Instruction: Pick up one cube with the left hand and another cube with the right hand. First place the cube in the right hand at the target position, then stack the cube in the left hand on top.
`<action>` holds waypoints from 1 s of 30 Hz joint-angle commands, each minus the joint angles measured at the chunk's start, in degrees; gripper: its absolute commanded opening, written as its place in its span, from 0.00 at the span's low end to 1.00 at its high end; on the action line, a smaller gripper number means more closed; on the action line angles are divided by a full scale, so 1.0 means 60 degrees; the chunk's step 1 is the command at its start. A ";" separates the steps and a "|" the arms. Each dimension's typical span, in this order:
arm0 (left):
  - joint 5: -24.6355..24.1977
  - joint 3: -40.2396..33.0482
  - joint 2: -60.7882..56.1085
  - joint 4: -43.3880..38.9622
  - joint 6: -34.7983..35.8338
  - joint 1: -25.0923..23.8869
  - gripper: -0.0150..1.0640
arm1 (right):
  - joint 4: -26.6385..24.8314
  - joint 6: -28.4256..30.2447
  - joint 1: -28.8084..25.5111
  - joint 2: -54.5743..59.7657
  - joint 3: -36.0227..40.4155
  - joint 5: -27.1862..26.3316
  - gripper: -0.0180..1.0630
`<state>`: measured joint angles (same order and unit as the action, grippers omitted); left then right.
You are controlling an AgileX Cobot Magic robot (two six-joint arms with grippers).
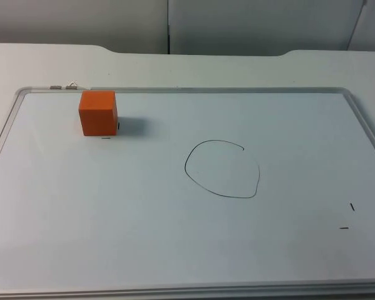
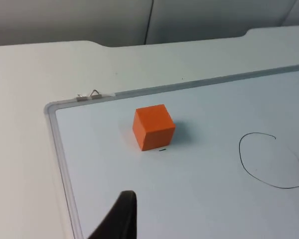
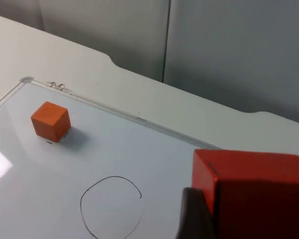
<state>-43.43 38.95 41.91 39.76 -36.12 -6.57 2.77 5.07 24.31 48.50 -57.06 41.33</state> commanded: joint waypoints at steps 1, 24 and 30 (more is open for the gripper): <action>0.0193 0.0320 0.0769 0.0600 -0.0716 0.0053 0.95 | -0.0234 0.0301 0.0041 -0.0025 -0.0055 -0.0237 0.01; 0.2338 0.5124 0.9692 -0.5068 0.5312 0.3821 0.95 | -0.0219 0.0479 0.0041 -0.0025 -0.0055 -0.0537 0.01; 0.1699 0.6710 1.1505 -0.5457 0.6278 0.3821 0.95 | -0.0233 0.0479 0.0041 0.0071 -0.0055 -0.0583 0.01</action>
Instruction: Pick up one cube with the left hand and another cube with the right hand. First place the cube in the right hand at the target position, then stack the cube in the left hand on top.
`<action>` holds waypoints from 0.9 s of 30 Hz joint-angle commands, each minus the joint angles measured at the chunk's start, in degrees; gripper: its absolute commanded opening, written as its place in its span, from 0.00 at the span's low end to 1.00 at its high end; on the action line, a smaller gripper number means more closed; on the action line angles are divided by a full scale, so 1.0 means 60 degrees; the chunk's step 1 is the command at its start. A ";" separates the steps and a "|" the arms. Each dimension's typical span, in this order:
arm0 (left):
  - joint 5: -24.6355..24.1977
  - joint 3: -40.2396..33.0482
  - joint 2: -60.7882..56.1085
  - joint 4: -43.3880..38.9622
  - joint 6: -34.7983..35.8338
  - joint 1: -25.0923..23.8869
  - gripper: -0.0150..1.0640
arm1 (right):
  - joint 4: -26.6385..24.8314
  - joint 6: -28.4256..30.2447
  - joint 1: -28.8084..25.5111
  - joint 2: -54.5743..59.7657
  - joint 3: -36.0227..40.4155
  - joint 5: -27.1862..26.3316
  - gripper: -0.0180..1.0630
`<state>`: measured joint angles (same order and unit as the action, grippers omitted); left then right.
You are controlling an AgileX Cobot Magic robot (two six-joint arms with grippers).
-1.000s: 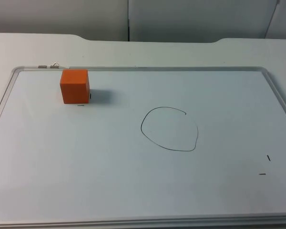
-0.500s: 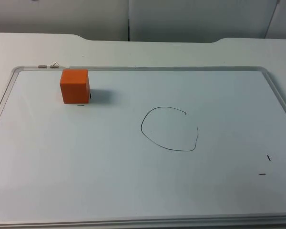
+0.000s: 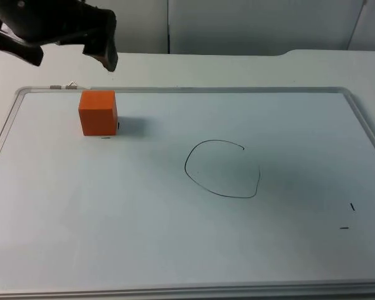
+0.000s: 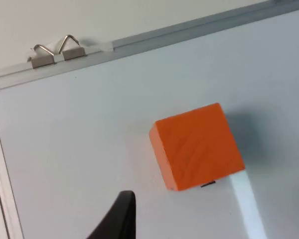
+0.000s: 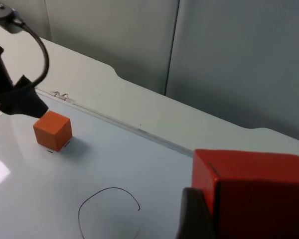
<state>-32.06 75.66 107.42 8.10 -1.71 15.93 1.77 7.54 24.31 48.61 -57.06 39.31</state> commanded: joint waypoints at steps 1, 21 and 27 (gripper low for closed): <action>-0.0297 0.0903 0.0854 -0.0219 0.0730 0.0072 0.95 | -0.0093 0.0067 0.0041 0.0148 -0.0055 -0.0247 0.01; -0.0453 0.2381 0.3502 -0.0953 0.1612 0.0090 0.95 | -0.0351 0.0067 0.0041 0.0626 -0.0055 -0.0285 0.01; -0.0350 0.2381 0.3639 -0.1024 0.1533 0.0090 0.86 | -0.0351 0.0067 0.0041 0.0626 -0.0055 -0.0285 0.01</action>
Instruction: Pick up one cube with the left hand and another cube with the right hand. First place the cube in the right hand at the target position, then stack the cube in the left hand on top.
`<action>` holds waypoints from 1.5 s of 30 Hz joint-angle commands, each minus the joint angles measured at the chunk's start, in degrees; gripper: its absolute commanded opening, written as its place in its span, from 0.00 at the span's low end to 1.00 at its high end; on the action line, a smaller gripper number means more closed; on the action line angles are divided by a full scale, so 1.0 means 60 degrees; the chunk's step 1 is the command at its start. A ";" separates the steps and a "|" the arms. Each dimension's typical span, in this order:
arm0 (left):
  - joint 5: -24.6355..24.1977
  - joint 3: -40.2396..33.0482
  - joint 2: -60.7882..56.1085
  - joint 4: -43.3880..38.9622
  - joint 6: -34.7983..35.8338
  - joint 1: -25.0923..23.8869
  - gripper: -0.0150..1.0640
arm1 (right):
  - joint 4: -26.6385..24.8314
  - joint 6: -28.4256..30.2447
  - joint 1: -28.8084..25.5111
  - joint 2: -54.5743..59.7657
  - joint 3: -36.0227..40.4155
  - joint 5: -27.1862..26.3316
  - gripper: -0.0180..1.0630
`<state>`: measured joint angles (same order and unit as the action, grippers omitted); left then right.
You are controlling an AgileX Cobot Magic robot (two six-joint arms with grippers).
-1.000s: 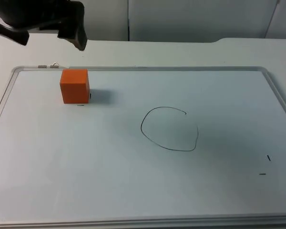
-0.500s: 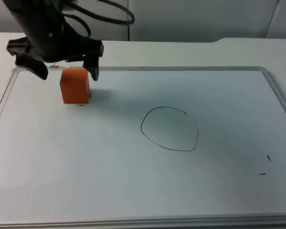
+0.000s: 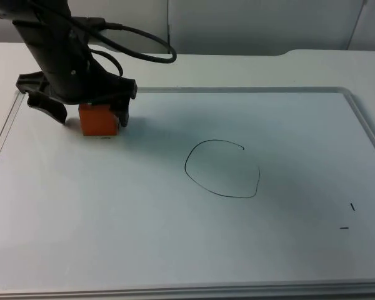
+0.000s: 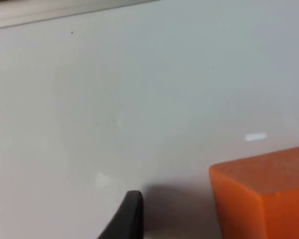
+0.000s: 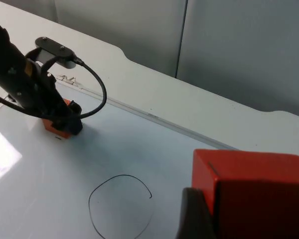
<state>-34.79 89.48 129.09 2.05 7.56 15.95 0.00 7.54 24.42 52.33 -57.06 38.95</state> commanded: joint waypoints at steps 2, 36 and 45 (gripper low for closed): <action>0.0268 0.0078 0.0027 -0.0037 -0.0012 0.0087 0.76 | -0.0056 0.0067 0.0022 0.0006 -0.0055 -0.0246 0.01; -0.3114 -0.1067 -0.9899 -0.0486 -0.1260 0.1427 0.01 | -0.0056 0.0067 0.0022 0.0006 -0.0038 -0.0144 0.01; -0.2531 -0.4965 -1.3760 -0.0614 -0.0841 0.1404 0.01 | -0.0056 0.0067 0.0022 0.0023 0.0182 -0.0186 0.01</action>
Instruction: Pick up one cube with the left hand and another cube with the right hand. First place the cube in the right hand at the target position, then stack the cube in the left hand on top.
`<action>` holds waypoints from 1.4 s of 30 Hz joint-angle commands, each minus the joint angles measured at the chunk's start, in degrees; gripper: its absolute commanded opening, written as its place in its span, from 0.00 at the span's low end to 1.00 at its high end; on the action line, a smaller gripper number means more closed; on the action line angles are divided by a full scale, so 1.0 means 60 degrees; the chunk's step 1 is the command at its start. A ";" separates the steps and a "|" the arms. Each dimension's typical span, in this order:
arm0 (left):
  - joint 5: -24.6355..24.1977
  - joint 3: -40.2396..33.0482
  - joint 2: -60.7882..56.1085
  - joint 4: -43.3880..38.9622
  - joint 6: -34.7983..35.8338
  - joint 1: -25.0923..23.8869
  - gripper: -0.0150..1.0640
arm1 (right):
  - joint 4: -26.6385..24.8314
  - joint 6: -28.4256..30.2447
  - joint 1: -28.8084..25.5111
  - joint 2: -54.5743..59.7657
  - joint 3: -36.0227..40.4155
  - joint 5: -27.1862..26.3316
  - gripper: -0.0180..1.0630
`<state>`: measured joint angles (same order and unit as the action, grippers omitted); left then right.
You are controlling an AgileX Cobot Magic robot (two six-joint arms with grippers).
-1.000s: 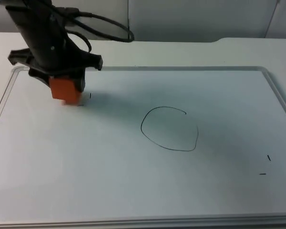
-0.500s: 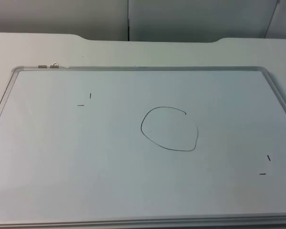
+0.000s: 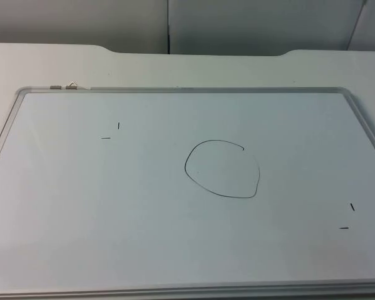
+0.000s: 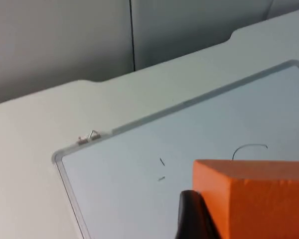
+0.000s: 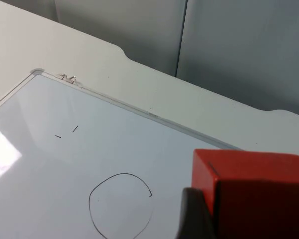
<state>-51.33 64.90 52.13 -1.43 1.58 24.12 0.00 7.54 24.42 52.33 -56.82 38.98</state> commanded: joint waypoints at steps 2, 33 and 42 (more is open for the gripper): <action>0.0226 -0.1357 -0.1397 -0.0033 0.0203 0.0042 0.01 | -0.0056 0.0067 0.0022 0.0048 0.0221 -0.0235 0.01; 0.0551 -0.4490 -0.4501 -0.0412 0.0332 0.0042 0.01 | -0.0220 -0.0317 0.1381 0.3312 0.0436 -0.0328 0.01; 0.0573 -0.4490 -0.4501 -0.0619 0.0332 0.0042 0.01 | -0.0220 -0.1034 0.1566 0.6383 0.0152 -0.1754 0.01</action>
<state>-49.32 38.04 25.39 -4.97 3.07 24.12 -1.30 1.88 33.59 88.44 -55.11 29.92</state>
